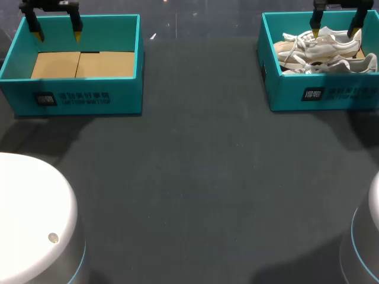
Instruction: Take the shoe out of the shoebox, open the shoe tongue, remove and reinsert the insole, then place the shoe into the shoebox
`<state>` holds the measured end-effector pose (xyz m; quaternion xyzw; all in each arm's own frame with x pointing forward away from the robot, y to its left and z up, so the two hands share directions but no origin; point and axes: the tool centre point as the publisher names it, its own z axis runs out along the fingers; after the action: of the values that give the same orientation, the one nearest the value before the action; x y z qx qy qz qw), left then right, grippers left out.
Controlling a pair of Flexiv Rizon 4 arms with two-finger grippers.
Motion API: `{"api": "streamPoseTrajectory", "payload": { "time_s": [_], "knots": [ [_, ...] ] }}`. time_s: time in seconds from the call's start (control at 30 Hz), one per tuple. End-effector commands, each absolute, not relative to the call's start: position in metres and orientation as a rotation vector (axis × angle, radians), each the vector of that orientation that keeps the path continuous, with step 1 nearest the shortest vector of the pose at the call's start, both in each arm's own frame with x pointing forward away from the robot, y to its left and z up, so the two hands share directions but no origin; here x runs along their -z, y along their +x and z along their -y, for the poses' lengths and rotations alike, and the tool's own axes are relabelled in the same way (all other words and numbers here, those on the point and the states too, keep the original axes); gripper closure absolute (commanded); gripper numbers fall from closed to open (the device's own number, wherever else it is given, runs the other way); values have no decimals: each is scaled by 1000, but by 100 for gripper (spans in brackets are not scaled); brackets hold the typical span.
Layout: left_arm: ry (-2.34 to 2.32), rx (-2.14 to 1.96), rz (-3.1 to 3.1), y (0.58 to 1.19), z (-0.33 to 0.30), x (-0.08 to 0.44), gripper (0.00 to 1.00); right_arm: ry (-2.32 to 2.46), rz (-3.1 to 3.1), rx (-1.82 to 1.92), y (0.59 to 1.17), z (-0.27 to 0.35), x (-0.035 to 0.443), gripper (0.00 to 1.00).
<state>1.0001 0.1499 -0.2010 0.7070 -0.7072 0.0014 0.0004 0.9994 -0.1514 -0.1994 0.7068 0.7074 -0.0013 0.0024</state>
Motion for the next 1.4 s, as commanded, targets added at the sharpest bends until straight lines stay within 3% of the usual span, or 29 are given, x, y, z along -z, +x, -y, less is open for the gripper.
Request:
{"api": "streamPoseTrajectory", "payload": {
  "time_s": [0.03,0.77,1.4],
  "knots": [
    [2221,-3,2221,1000,-150,201,0,2217,-2219,4,1000,151,199,0],
    [2221,-3,2221,1000,-150,201,0,2217,-2219,4,1000,151,199,0],
    [2221,-3,2221,1000,-150,201,0,2209,-2143,-16,1001,238,201,0]
  ]
}}
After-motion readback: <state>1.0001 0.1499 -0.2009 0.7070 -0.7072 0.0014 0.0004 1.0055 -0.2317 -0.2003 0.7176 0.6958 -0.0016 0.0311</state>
